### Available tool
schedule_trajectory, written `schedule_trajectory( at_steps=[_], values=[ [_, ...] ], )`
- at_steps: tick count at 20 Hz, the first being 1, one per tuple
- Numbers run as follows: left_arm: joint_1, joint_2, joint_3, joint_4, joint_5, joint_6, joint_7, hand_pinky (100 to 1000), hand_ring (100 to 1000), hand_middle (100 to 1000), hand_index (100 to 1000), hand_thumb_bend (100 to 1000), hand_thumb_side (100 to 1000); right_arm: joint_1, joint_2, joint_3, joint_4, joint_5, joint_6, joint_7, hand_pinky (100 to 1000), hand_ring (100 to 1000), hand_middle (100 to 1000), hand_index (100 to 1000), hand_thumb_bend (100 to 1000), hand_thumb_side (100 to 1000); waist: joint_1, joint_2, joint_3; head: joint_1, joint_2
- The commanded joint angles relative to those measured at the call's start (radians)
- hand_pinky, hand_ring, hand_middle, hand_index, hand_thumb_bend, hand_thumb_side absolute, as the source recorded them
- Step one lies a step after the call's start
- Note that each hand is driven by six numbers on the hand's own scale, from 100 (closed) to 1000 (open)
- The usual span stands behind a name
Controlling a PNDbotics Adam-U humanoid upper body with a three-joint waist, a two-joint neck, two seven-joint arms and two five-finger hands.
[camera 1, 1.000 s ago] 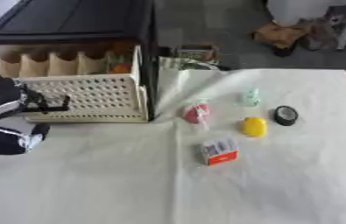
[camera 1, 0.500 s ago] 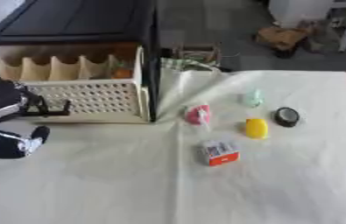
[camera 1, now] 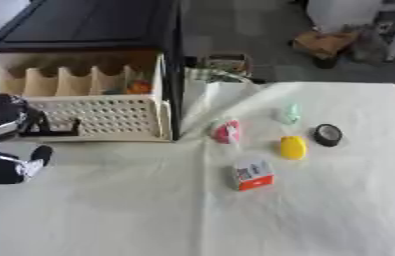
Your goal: Pick up objects from table and place into drawer.
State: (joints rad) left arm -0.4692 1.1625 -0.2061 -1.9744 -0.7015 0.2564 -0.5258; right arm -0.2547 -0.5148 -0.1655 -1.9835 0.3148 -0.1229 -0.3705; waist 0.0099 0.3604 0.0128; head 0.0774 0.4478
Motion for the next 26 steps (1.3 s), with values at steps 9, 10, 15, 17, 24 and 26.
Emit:
schedule_trajectory(
  at_steps=[9, 10, 15, 17, 24, 26],
  values=[
    [0.018, 0.057, 0.007, -0.026, -0.013, -0.027, 0.017, 100, 100, 100, 697, 105, 408, -0.008, -0.012, -0.01, -0.016, -0.006, 0.001, -0.006, 775, 723, 511, 790, 434, 765, -0.003, -0.026, 0.004, 0.003, 0.007],
    [0.021, 0.059, 0.007, -0.026, -0.014, -0.028, 0.019, 100, 100, 100, 697, 105, 408, -0.008, -0.012, -0.01, -0.016, -0.006, 0.001, -0.006, 775, 723, 511, 790, 434, 765, -0.004, -0.027, 0.004, 0.003, 0.007],
    [0.032, 0.064, 0.011, -0.026, -0.013, -0.034, 0.03, 100, 100, 100, 688, 105, 408, -0.009, -0.012, -0.01, -0.016, -0.006, 0.001, -0.007, 776, 723, 512, 790, 434, 765, -0.004, -0.03, 0.006, 0.003, 0.007],
    [0.038, 0.066, 0.012, -0.026, -0.014, -0.037, 0.033, 100, 100, 100, 685, 105, 408, -0.009, -0.012, -0.01, -0.016, -0.006, 0.002, -0.008, 776, 723, 512, 790, 434, 765, -0.004, -0.031, 0.006, 0.003, 0.007],
    [0.056, 0.071, 0.016, -0.026, -0.023, -0.035, 0.039, 100, 100, 100, 681, 105, 408, -0.011, -0.011, -0.01, -0.016, -0.008, 0.002, -0.008, 776, 723, 513, 789, 434, 765, -0.005, -0.036, 0.008, -0.003, 0.006],
    [0.055, 0.07, 0.016, -0.026, -0.018, -0.039, 0.042, 100, 100, 100, 684, 105, 408, -0.012, -0.01, -0.009, -0.016, -0.008, 0.002, -0.008, 776, 723, 513, 789, 434, 765, -0.005, -0.037, 0.009, -0.002, 0.006]
  ],
)
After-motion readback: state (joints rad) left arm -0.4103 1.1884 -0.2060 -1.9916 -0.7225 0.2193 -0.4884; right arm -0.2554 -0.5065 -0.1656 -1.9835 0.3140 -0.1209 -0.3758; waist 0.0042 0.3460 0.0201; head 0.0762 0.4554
